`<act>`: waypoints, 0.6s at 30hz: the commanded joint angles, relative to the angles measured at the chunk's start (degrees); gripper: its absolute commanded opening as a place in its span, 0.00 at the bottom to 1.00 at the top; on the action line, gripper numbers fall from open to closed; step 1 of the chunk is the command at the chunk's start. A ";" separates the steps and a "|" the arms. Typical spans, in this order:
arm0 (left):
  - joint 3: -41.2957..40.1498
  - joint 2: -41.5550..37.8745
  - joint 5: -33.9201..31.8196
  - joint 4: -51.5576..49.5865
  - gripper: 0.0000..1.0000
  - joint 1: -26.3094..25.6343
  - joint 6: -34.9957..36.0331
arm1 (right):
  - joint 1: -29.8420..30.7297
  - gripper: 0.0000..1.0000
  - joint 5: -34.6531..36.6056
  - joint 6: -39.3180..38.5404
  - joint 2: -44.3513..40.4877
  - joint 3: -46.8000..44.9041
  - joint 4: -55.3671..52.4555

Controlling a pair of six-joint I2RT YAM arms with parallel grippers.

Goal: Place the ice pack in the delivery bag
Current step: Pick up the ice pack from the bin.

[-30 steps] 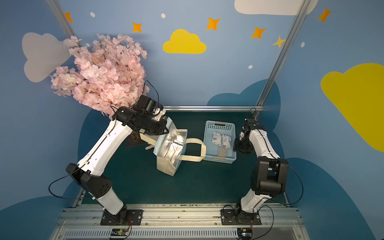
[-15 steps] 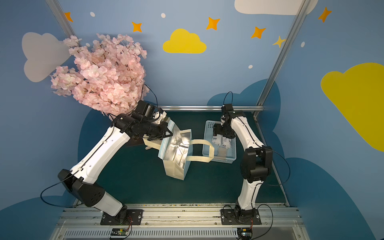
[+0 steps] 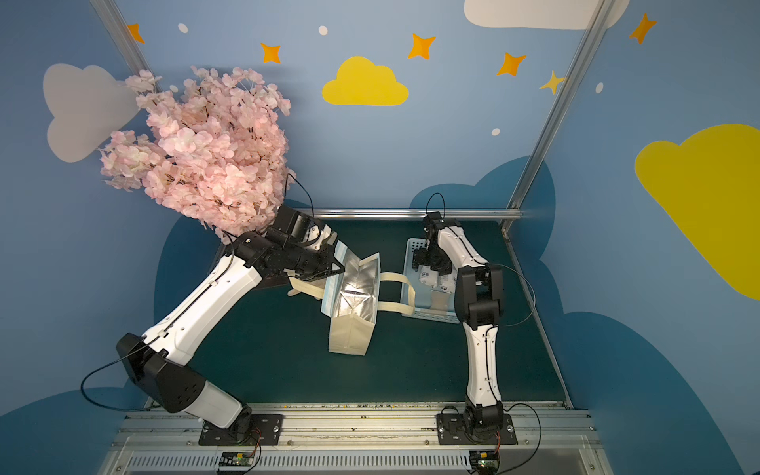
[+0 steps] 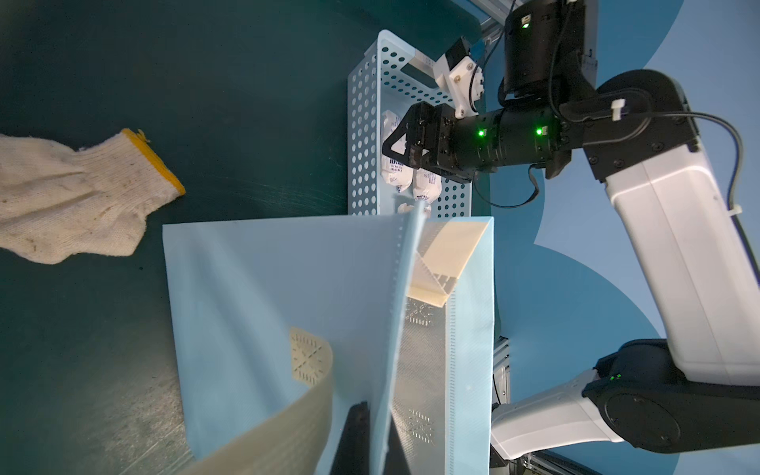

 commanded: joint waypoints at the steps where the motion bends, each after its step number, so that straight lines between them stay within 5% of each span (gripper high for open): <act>1: -0.58 -0.77 0.61 0.60 0.03 -0.07 -0.10 | -0.07 0.89 2.09 0.69 3.72 3.13 -2.54; 5: -0.32 -0.53 0.79 0.69 0.03 -0.01 0.06 | -0.07 0.84 3.14 0.76 6.02 3.80 -2.92; 11: -0.20 -0.77 0.32 0.60 0.03 0.32 0.76 | 0.12 0.49 2.87 -0.27 4.42 2.44 -3.07; 14: -0.23 -0.85 0.18 0.51 0.03 0.49 1.25 | 0.15 0.35 2.66 -1.24 0.15 0.40 -2.15; 18: -0.33 -0.85 0.53 0.60 0.03 0.90 1.51 | 0.30 0.29 0.70 -2.81 -10.32 -3.67 0.93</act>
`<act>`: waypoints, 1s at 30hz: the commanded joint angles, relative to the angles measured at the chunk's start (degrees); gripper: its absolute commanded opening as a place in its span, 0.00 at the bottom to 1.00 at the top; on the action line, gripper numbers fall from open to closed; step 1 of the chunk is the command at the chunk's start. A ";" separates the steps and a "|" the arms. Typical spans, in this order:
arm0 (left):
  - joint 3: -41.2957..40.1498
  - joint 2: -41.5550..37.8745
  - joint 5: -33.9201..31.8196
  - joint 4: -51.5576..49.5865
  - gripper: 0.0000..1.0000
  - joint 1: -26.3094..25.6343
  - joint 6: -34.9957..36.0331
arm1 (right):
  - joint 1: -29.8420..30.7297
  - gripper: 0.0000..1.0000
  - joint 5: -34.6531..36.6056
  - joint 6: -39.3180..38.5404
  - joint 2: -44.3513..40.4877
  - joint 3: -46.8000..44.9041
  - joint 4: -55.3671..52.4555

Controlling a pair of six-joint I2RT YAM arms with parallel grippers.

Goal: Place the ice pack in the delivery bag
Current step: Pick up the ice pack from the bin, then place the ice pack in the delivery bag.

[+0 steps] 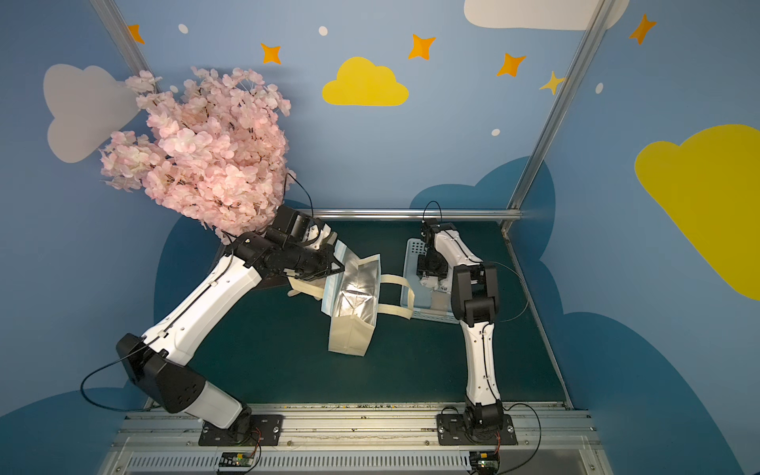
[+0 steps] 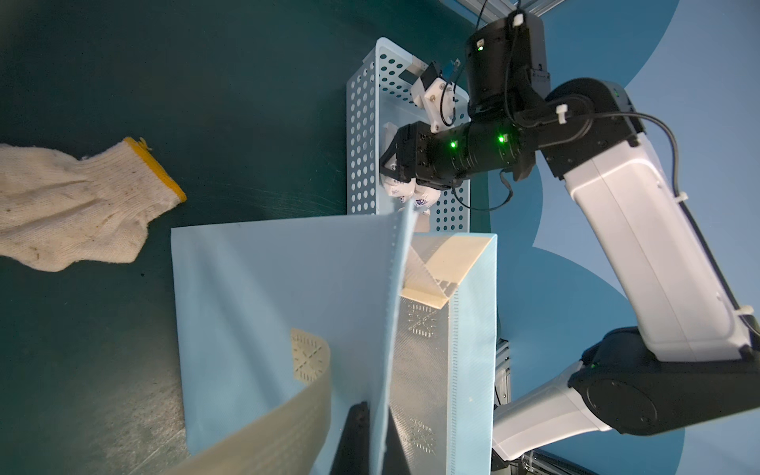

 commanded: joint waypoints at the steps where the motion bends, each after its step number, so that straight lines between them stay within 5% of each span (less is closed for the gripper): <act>1: -0.42 -0.85 0.59 0.28 0.03 0.58 1.05 | 0.27 0.29 -1.67 -1.57 -13.01 -1.10 1.52; 7: -0.84 -0.85 1.30 2.03 0.03 1.09 0.78 | 3.32 0.26 -11.31 -2.63 -30.16 -2.54 2.17; 14: -1.27 -0.19 2.32 2.75 0.03 1.96 0.78 | 15.71 0.26 -18.07 -2.26 -45.69 -11.76 17.35; 23: -1.55 0.86 3.58 3.02 0.03 3.48 1.67 | 30.38 0.30 -20.33 -3.13 -43.25 -11.33 16.88; 25: -1.47 0.95 3.42 2.78 0.03 3.62 2.20 | 31.91 0.37 -19.68 -2.81 -41.64 -11.64 16.29; 30: -1.55 1.04 3.31 2.15 0.03 3.92 2.80 | 32.40 0.81 -15.19 -1.53 -40.63 -11.35 16.15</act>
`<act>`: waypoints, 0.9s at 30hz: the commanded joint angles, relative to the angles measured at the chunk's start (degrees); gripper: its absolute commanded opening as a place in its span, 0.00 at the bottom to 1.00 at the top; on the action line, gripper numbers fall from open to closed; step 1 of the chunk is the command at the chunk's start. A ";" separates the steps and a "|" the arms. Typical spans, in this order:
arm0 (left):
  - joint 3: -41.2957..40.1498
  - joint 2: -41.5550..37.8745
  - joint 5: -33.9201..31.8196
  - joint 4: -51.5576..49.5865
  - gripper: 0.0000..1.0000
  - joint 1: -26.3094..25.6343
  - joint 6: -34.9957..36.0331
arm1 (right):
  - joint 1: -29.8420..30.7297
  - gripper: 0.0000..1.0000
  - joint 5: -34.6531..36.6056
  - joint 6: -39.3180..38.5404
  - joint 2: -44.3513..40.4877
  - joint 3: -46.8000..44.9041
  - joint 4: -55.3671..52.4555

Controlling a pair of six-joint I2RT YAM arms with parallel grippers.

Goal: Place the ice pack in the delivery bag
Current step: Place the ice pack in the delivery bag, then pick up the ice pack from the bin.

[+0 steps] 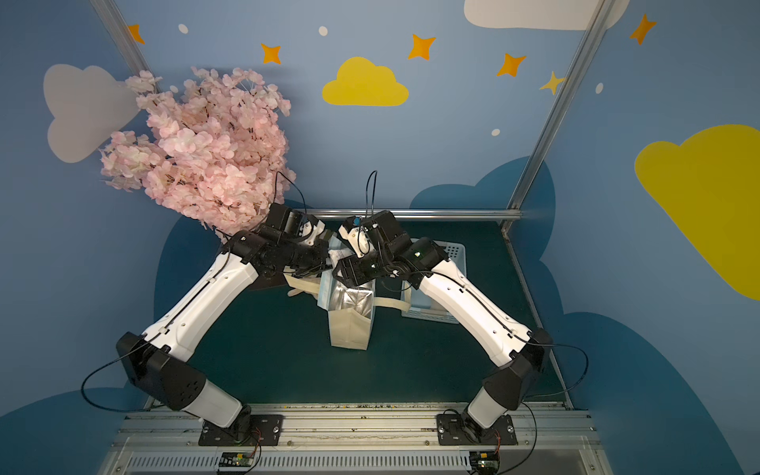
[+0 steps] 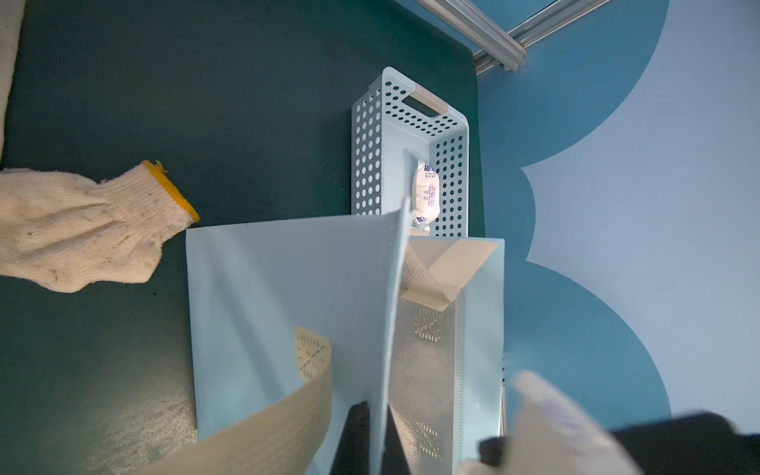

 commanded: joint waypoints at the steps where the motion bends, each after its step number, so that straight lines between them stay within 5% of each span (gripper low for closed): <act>1: -0.37 0.62 0.70 -0.31 0.03 0.30 1.42 | -0.89 0.87 3.19 -0.27 -1.24 2.43 0.59; 7: -0.19 0.93 0.08 -0.40 0.03 0.38 1.47 | -7.37 0.93 6.85 -0.80 -5.65 6.14 -5.21; 15: 0.34 1.24 -1.13 -1.30 0.03 0.45 2.08 | -22.15 0.92 15.50 -0.11 -8.76 -4.61 -13.31; 23: 0.77 1.68 -1.04 -1.63 0.03 0.47 2.67 | -28.68 0.91 32.24 -1.38 5.84 -8.20 -12.96; 27: 0.82 1.66 -0.80 -1.54 0.03 0.47 2.74 | -30.59 0.93 33.92 -0.96 16.28 -3.20 -13.54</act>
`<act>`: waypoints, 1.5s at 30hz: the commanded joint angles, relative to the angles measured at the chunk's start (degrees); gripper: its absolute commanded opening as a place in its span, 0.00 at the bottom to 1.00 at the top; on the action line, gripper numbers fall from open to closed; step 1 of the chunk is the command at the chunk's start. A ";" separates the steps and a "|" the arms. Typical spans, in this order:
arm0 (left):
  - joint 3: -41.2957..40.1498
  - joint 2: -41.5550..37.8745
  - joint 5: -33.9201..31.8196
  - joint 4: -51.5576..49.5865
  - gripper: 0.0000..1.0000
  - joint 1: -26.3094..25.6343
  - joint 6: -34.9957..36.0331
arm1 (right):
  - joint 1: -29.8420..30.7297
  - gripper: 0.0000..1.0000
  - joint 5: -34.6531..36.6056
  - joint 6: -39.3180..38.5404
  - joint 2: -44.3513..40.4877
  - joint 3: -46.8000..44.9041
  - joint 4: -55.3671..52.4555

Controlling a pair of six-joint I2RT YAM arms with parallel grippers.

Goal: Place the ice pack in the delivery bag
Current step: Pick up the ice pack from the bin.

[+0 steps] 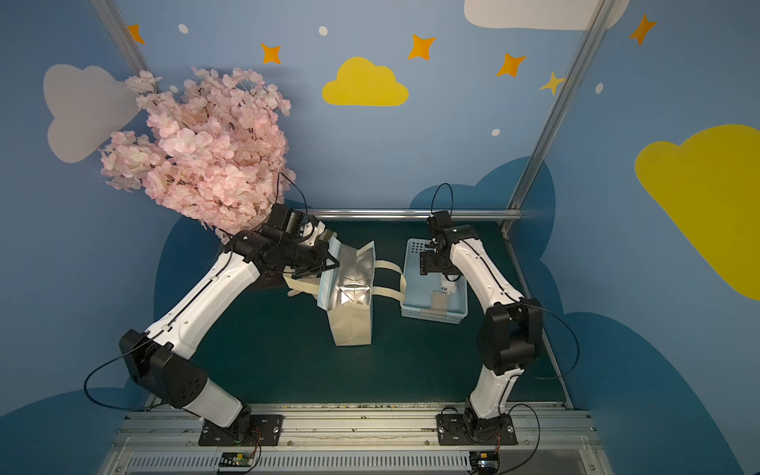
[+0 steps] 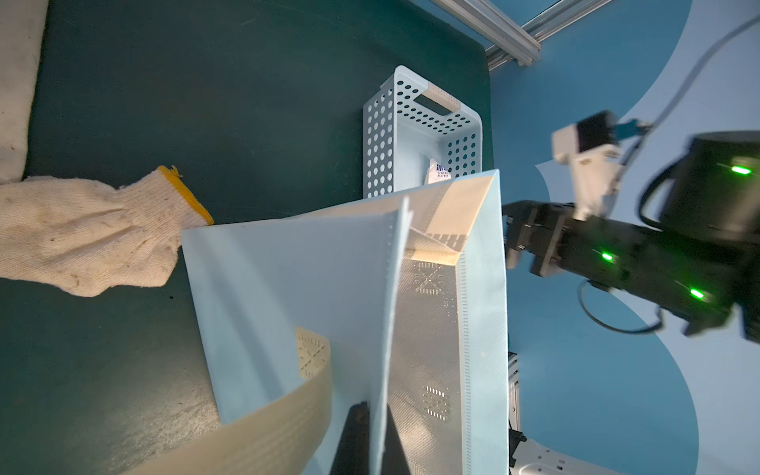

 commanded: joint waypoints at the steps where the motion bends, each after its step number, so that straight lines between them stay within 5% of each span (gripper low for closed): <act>1: 0.86 0.91 0.47 -1.12 0.03 0.28 1.03 | -1.75 0.93 4.46 0.13 5.33 4.81 -2.25; 14: -0.36 -0.48 -0.79 -1.39 0.03 0.28 0.21 | -5.47 0.88 -3.02 1.28 24.21 15.68 -7.98; 18: -0.96 -0.99 -1.15 -1.30 0.03 0.28 -0.13 | -5.33 0.76 -4.60 1.97 25.13 13.48 -6.50; 21: -1.24 -1.19 -1.14 -1.39 0.03 0.22 -0.11 | -5.14 0.55 -4.67 1.87 24.98 12.69 -6.46; 25: -1.83 -1.55 -0.15 -0.75 0.03 0.28 -0.85 | -4.96 0.35 -4.12 0.83 20.60 10.79 -5.45; 28: -2.15 -1.81 0.35 0.01 0.03 0.27 -1.43 | -4.52 0.29 -4.63 -0.48 14.38 8.80 -3.79; 34: -2.30 -1.67 0.17 0.11 0.03 0.22 -1.25 | -1.30 0.27 -11.21 -5.66 -1.84 9.42 -2.93; 38: -2.09 -1.38 1.00 0.75 0.03 0.21 -1.60 | 3.22 0.28 -23.04 -7.65 -11.59 10.73 0.07; 45: -1.99 -0.66 2.45 2.13 0.03 0.27 -1.97 | 14.91 0.35 -32.11 -6.19 -24.30 2.08 18.75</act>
